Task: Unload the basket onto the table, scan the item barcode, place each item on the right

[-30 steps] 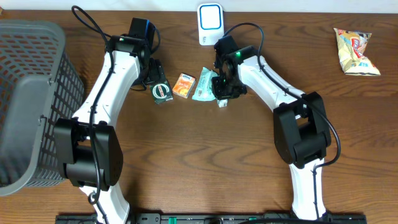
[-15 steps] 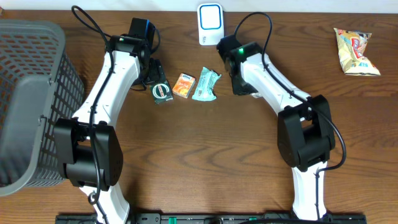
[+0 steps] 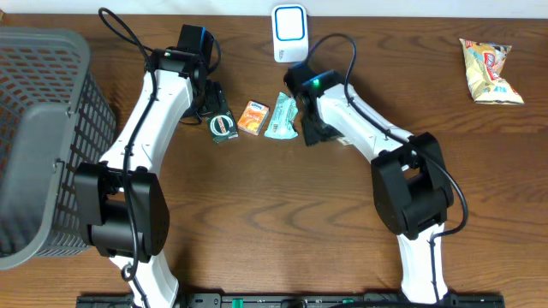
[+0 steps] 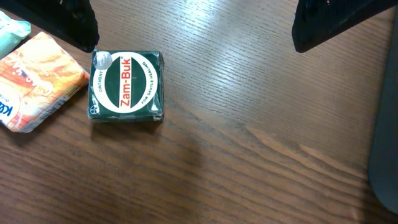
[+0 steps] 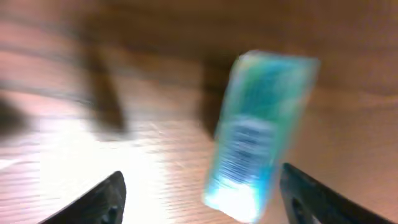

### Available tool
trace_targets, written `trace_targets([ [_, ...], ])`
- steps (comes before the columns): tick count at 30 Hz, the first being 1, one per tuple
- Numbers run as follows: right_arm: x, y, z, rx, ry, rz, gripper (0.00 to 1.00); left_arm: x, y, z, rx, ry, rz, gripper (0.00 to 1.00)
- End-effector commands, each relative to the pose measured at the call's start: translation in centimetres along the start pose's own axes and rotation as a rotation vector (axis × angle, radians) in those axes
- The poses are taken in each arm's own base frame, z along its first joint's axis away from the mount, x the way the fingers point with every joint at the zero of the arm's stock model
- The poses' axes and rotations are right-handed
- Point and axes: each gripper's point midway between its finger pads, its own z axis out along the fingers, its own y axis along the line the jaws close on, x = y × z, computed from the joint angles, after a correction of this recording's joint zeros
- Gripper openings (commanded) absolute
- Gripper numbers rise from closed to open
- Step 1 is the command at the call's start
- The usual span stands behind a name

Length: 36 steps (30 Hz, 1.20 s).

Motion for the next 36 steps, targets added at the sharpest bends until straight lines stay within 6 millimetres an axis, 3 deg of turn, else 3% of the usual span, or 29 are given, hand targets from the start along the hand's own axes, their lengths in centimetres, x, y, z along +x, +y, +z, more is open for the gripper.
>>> trace_targets([
  [1,-1.4,2.8,-2.3,-0.175,-0.036,-0.088,0.64,-0.2,0.1,-0.4,-0.001,-0.011,0.007,0.98],
  [4,-1.6,3.5,-2.5,-0.214,-0.046,-0.115,0.66,-0.2,0.1,-0.4,-0.001,-0.011,0.007,0.98],
  [8,-2.4,0.1,-1.7,-0.140,-0.042,0.007,0.72,-0.2,0.1,-0.4,-0.001,-0.011,0.007,0.98],
  [13,-2.8,-3.8,-0.3,-0.255,0.027,0.148,0.74,-0.2,0.1,-0.4,-0.001,-0.011,0.007,0.98],
  [17,-2.9,-4.2,-0.2,-0.475,0.068,0.160,0.70,-0.2,0.1,-0.4,-0.001,-0.011,0.007,0.98],
  [20,-2.7,-4.5,0.2,-0.535,0.083,0.184,0.77,-0.2,0.1,-0.4,-0.001,-0.011,0.007,0.98],
  [23,-2.6,-4.1,0.5,-0.599,0.087,0.202,0.75,-0.2,0.1,-0.4,-0.001,-0.011,0.007,0.98],
  [30,-0.3,-2.3,4.1,-0.676,0.133,0.269,0.51,-0.2,0.1,-0.4,-0.001,-0.011,0.007,0.98],
  [36,0.2,-2.4,4.9,-0.705,0.144,0.311,0.14,-0.2,0.1,-0.4,-0.001,-0.011,0.007,0.98],
])
